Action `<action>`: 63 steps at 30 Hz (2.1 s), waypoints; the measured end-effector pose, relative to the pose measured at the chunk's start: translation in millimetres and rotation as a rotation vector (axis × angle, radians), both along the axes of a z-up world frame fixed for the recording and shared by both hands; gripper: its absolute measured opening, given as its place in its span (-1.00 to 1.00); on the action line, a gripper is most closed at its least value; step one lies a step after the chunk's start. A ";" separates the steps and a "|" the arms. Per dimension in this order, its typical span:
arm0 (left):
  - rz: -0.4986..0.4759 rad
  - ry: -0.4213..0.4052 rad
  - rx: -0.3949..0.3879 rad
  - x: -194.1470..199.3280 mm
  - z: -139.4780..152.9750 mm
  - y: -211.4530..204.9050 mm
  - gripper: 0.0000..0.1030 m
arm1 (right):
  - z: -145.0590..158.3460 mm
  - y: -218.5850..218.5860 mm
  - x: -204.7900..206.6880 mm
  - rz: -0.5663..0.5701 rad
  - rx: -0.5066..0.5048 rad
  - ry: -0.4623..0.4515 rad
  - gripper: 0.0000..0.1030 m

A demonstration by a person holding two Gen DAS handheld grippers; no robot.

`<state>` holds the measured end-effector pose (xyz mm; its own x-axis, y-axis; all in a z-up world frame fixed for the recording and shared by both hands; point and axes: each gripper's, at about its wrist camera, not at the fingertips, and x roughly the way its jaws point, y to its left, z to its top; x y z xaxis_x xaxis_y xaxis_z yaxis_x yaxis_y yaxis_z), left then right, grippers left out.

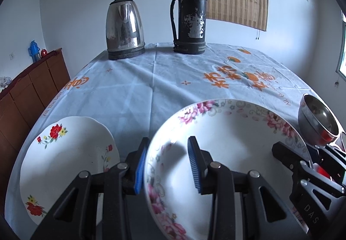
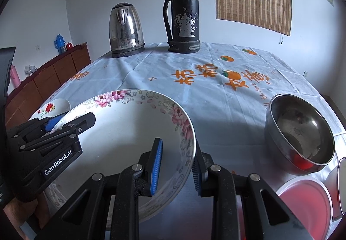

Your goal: Organize plates and bowls

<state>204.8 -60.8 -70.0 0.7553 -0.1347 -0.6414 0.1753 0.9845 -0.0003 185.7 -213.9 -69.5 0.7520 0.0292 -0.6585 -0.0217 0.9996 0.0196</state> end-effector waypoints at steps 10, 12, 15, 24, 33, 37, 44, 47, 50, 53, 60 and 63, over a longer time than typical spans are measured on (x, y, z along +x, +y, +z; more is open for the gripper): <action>0.000 -0.001 0.010 0.9 -1.1 -0.6 -0.34 | -0.2 -0.2 1.0 -0.003 -0.007 0.004 -0.46; 0.000 -0.001 0.013 0.5 -1.4 -0.7 -0.34 | -0.2 0.0 1.6 -0.004 -0.009 0.004 -0.46; 0.000 0.000 0.024 0.7 -1.9 -1.4 -0.34 | -0.3 0.2 1.7 -0.004 -0.010 0.005 -0.46; -0.043 -0.011 0.042 -1.2 -1.1 -7.4 -0.92 | -0.2 1.1 1.8 -0.003 -0.014 0.005 -0.47; -0.071 -0.012 0.051 -5.0 0.4 -14.6 -0.87 | -1.3 1.0 2.8 0.002 -0.026 0.006 -0.49; -0.064 -0.001 0.027 -3.2 -0.1 -9.7 -0.87 | -0.8 2.1 2.6 0.002 -0.025 0.005 -0.50; -0.028 -0.014 -0.009 -3.8 2.3 4.9 -0.84 | -0.6 1.6 2.2 0.002 -0.025 0.005 -0.50; -0.018 -0.015 -0.024 -4.0 2.9 8.9 -0.77 | 0.2 1.8 1.9 0.002 -0.029 0.003 -0.50; -0.009 -0.023 -0.027 -4.7 3.6 11.1 -0.61 | 1.0 2.5 1.4 0.001 -0.032 -0.003 -0.50; 0.001 -0.042 -0.027 -6.6 6.1 13.0 -0.23 | 5.3 8.8 -4.4 0.006 -0.062 -0.041 -0.50; 0.017 -0.081 -0.034 -10.9 10.8 17.8 -0.08 | 8.4 14.3 -6.8 0.018 -0.094 -0.067 -0.50; 0.027 -0.093 -0.036 -11.9 12.2 19.7 0.00 | 9.0 15.4 -7.7 0.021 -0.093 -0.070 -0.50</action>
<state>192.9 -41.1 -57.8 0.8149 -0.1352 -0.5635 0.1495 0.9885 -0.0210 178.0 -198.5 -60.5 0.7963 -0.0136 -0.6047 -0.0402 0.9964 -0.0753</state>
